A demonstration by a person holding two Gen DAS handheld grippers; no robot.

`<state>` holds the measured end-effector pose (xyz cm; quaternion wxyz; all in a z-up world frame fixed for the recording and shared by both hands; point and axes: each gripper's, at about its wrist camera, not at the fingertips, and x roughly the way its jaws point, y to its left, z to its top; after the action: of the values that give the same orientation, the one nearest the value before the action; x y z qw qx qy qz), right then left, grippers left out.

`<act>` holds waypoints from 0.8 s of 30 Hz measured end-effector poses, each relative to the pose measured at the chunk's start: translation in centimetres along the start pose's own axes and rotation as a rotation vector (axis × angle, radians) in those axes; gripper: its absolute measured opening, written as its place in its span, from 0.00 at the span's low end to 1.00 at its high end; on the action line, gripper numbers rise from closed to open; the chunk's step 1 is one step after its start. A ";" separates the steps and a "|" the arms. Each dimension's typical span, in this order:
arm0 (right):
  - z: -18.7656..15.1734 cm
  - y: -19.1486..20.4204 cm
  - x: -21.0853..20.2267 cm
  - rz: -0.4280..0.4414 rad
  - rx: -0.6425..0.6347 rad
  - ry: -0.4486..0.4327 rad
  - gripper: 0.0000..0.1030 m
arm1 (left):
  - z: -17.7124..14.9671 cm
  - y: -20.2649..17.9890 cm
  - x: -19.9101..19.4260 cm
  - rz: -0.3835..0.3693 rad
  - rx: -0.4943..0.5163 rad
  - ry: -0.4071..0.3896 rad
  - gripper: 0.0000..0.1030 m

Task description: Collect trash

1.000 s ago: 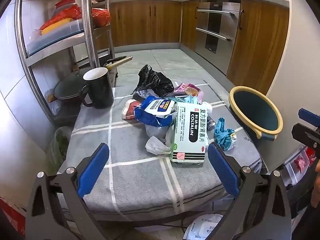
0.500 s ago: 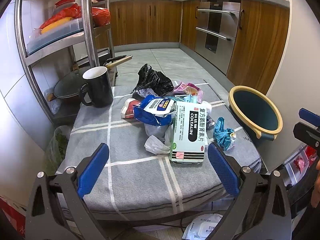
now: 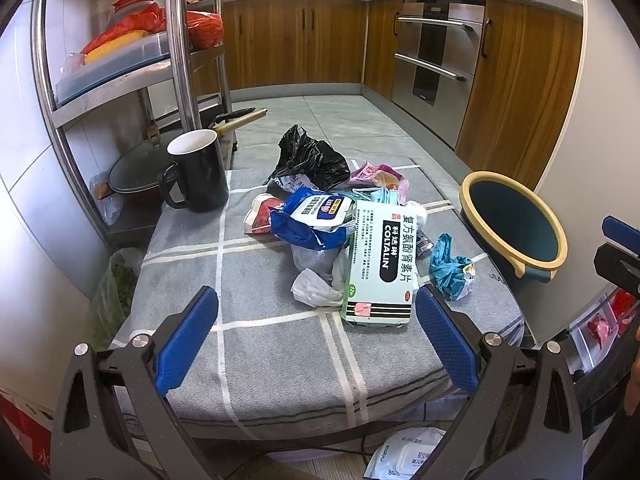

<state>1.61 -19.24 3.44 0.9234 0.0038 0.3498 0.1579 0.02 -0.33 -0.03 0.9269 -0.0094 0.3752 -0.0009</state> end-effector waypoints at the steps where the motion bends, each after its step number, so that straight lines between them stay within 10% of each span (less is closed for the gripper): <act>1: 0.0 0.0 0.0 0.000 0.000 -0.001 0.95 | 0.0 0.0 0.0 -0.001 0.000 -0.001 0.94; 24: 0.0 0.4 -0.1 0.005 0.002 0.001 0.95 | -0.2 -0.2 0.1 -0.003 0.000 0.003 0.94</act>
<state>1.44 -18.91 3.54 0.9228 0.0057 0.3504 0.1601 -0.06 -0.55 -0.22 0.9264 -0.0099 0.3764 -0.0024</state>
